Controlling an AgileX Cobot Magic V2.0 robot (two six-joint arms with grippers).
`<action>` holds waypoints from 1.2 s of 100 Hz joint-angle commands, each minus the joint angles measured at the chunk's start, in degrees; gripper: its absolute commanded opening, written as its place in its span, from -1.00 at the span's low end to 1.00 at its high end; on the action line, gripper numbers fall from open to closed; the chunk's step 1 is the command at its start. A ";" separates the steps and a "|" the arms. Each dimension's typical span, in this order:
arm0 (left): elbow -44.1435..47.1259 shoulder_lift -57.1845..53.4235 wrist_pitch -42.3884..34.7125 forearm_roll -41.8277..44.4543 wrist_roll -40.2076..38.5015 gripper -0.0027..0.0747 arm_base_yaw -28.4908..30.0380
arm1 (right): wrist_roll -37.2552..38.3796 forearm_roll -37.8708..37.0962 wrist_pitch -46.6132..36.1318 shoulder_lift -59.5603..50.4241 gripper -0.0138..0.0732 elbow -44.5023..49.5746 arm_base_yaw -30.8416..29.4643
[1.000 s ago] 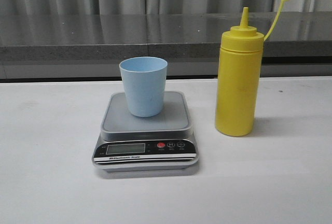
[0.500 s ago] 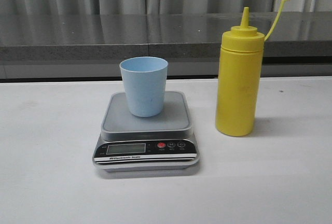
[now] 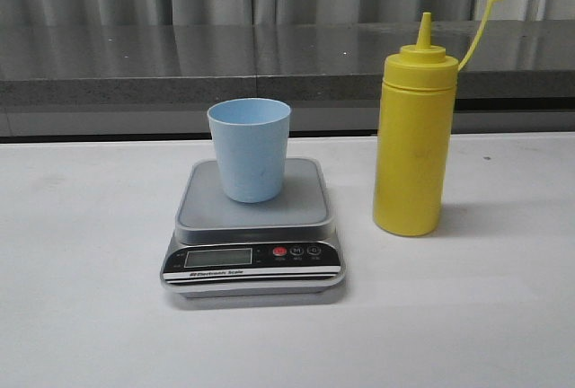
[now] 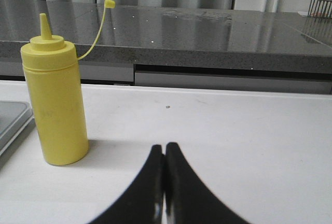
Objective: Pour seasoning into cup on scale with both arms
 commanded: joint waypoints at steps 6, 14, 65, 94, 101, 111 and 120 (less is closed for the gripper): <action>-1.62 0.30 -4.26 -0.48 -0.11 -0.98 0.03 | 0.16 -0.13 -4.86 -1.21 -0.84 -1.21 -0.50; -1.48 0.30 -4.26 -0.48 -0.11 -0.98 0.03 | 0.16 -0.13 -4.86 -1.21 -0.84 -1.21 -0.50; 6.92 -15.56 -1.01 10.27 -0.76 -0.98 2.00 | 0.16 -0.13 -4.86 -1.21 -0.84 -1.21 -0.50; 14.66 -24.37 -1.39 13.95 -6.72 -0.98 3.96 | 0.16 -0.13 -4.86 -1.21 -0.84 -1.21 -0.50; 15.99 -24.35 -1.39 13.95 -7.78 -0.98 3.96 | 0.16 -0.13 -4.86 -1.21 -0.84 -1.21 -0.50; 17.30 -24.35 -1.91 13.95 -8.33 -0.98 3.96 | 0.16 -0.13 -4.80 -1.21 -0.84 -1.21 -0.50; 18.31 -24.35 -2.83 13.95 -8.33 -0.98 3.96 | 0.16 -0.13 -4.80 -1.21 -0.84 -1.21 -0.50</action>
